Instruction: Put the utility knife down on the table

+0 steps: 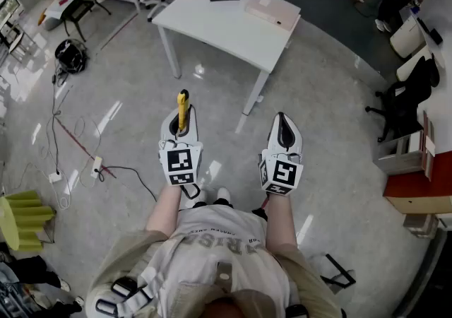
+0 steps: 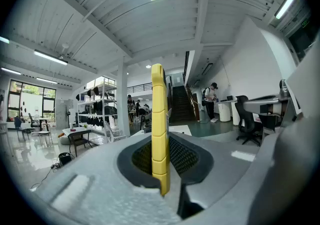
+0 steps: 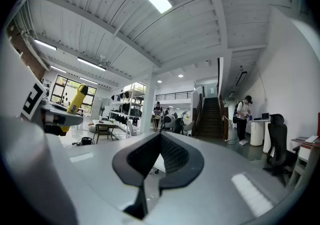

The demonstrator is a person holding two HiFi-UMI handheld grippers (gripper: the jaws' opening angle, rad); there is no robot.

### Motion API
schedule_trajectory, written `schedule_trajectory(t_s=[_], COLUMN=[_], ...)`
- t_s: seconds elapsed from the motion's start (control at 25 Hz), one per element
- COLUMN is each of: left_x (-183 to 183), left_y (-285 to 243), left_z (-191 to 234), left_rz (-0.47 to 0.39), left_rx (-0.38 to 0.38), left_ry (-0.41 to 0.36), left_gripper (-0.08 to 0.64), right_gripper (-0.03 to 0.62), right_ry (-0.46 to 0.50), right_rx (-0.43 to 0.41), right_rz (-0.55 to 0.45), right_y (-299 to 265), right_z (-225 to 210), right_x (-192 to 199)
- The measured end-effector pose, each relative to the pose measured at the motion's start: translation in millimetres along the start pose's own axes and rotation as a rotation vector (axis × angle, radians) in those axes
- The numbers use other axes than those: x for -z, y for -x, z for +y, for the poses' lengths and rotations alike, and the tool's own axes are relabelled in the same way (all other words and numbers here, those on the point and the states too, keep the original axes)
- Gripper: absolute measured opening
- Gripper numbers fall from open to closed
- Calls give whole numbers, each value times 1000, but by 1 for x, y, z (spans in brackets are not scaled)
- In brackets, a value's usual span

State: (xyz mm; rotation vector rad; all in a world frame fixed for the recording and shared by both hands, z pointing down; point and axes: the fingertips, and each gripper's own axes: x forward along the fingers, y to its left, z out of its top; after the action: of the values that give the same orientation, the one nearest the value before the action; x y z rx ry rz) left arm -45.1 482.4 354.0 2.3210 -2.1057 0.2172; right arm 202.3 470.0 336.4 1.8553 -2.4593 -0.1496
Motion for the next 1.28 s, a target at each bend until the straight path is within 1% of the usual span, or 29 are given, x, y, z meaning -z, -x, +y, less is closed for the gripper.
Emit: schedule_trajectory(t_s=[0.36,0.72,0.8,0.96,1.0,1.08,1.12,1.2,1.28], left_x=[-1,-7,-8,-7,-7,-5,-5,-5,-6], left_y=[-10,-23,-27,-33,-34,-37,-37,-36,-35], left_z=[-9,-13,-13,-17,-18,-21,-22,-26,-28], left_rz=[0,-11,-10,-5,-3,3,5,8,10], left_rx=[4,-7,-11,-18,-19,-22,-24,-30,-37], left_ry=[-5,-9,-9,-10,-10,-12,-13,-17,-18], left_gripper=[37,37,37,37,37,37,37,38,37], right_gripper=[0,0,0,2,20,181,215,237,242], right_ry=[14,4,-19,-116,-128,-137,-137,-139,-143], right_rx=[-7,-14,-18,-33,-44,-75,-89,-106,-115], right_rz=[-8,-12,-20,-48,-48,-45,-44,-47,-51], right_y=[-6,-17,-21,-25,-27,-30,-31,-31,-31], right_z=[-9,-19,-23,-33,-34,-35,-35,-38,-43], right_x=[-2,0,0,2,3,7,9,11,12])
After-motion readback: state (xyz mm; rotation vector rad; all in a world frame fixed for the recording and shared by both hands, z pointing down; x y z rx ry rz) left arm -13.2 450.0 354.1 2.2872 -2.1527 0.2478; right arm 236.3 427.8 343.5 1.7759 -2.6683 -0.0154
